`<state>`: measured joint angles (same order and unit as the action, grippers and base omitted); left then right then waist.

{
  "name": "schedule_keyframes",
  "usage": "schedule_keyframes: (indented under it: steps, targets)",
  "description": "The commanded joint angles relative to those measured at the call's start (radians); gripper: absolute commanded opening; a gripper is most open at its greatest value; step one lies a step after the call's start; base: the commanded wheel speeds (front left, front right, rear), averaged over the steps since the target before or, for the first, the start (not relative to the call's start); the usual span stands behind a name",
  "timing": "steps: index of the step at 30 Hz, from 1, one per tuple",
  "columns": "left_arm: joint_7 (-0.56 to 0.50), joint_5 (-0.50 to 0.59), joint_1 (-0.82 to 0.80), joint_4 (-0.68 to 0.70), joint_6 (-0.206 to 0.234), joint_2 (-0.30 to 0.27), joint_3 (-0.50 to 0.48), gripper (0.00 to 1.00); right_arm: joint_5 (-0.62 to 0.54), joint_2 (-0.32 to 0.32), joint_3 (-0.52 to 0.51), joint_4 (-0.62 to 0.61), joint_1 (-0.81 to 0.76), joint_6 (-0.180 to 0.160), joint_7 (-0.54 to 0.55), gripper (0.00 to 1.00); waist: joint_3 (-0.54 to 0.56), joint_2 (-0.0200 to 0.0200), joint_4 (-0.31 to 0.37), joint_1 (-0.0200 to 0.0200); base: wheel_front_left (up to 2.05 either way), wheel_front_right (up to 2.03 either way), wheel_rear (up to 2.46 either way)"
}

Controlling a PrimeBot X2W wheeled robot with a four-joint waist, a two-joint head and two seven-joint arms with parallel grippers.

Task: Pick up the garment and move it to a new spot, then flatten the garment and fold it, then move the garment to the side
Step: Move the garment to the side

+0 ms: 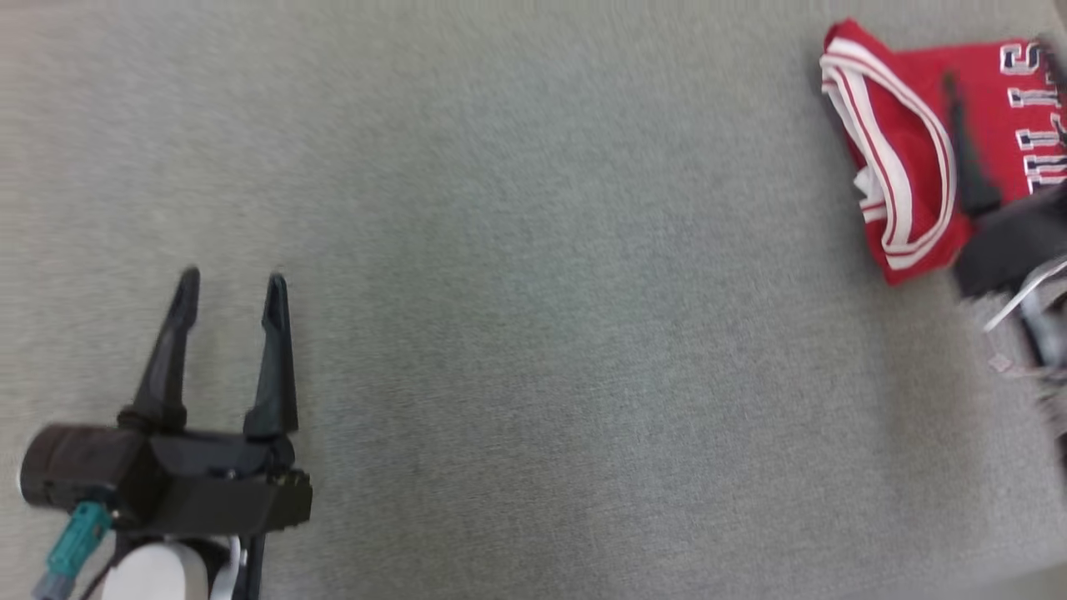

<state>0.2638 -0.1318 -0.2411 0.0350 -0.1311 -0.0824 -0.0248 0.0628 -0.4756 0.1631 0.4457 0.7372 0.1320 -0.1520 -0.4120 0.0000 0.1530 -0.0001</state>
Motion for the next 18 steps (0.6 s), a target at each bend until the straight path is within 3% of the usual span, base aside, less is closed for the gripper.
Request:
schedule_keyframes:
  steps: [1,12,18]
  targets:
    - [0.000,-0.002,0.023,-0.009,0.003,0.006,-0.009,1.00,0.034,0.021,-0.006,-0.005,-0.030,-0.003,-0.017,1.00,0.075,0.0000,-0.056,0.0001,0.00,0.00,0.00]
    - [0.000,-0.011,0.137,-0.067,0.019,0.029,-0.071,1.00,0.217,0.174,-0.031,-0.076,-0.325,-0.003,-0.091,1.00,0.228,0.0000,-0.152,0.0001,0.00,0.00,0.00]
    - [0.000,-0.010,0.199,-0.095,0.019,0.031,-0.090,1.00,0.218,0.233,-0.044,-0.092,-0.457,-0.003,-0.103,1.00,0.296,0.0000,-0.166,0.0001,0.00,0.00,0.00]
